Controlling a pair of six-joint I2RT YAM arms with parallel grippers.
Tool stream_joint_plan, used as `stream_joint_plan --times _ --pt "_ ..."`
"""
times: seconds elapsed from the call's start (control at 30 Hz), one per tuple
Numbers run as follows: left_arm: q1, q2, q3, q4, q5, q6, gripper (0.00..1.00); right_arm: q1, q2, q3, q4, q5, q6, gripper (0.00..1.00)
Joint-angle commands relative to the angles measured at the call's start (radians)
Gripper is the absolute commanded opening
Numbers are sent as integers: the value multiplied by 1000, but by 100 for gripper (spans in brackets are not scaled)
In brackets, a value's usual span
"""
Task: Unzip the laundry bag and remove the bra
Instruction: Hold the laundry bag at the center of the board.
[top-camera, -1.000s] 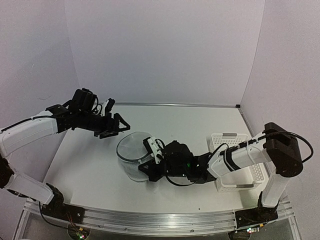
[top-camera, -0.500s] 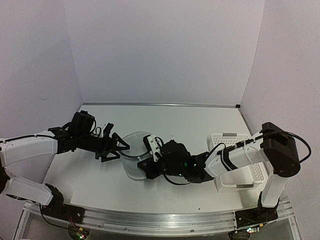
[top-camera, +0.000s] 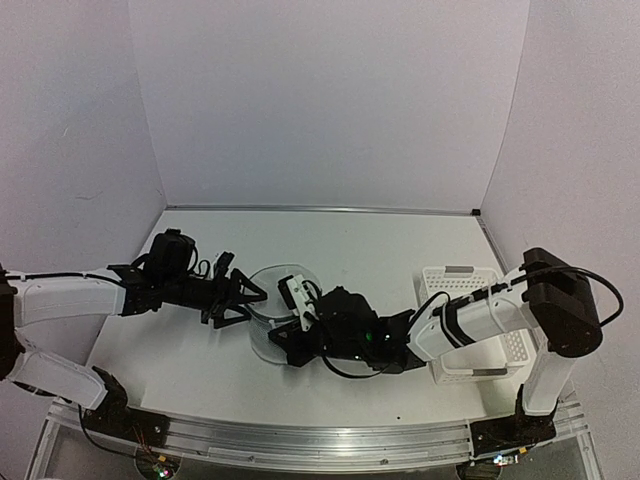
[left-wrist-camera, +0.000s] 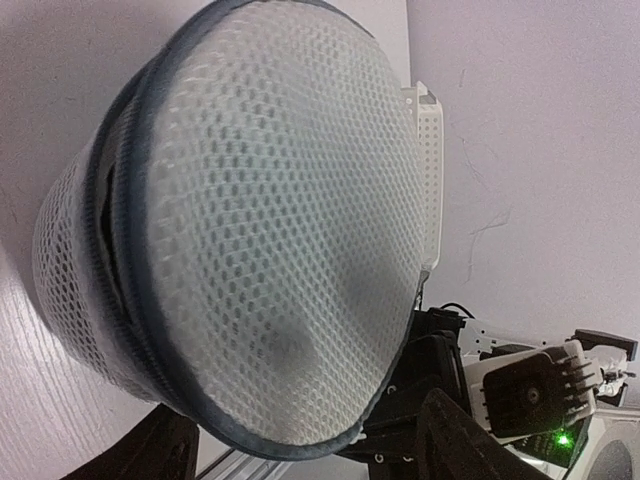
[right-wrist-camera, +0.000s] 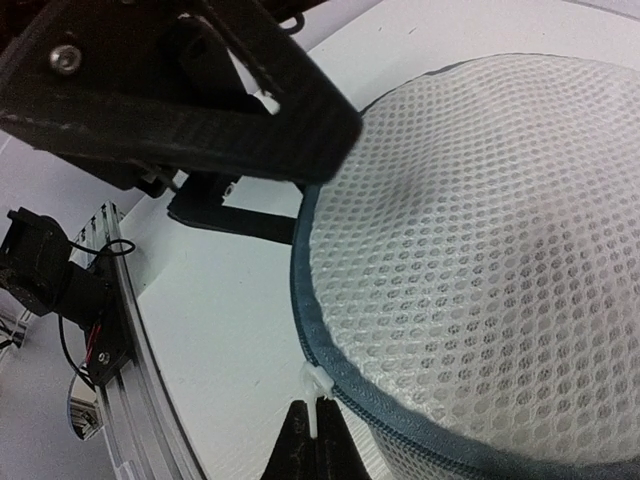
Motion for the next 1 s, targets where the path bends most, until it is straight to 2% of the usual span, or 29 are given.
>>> stream_joint_plan --times 0.0,0.17,0.23,0.47,0.7,0.97 --pt "-6 27 -7 87 18 -13 74 14 -24 16 58 29 -31 0" --pt "-8 49 -4 100 23 -14 71 24 -34 4 60 53 -36 0" --pt "-8 56 -2 105 25 -13 66 28 -36 1 59 60 -41 0" --pt "-8 78 9 107 28 -7 40 41 -43 -9 58 74 -58 0" --pt "-8 99 27 108 26 -6 1 54 -54 -28 42 102 -68 0" --pt "-8 115 52 106 27 4 0 57 -99 -99 11 172 -51 0"
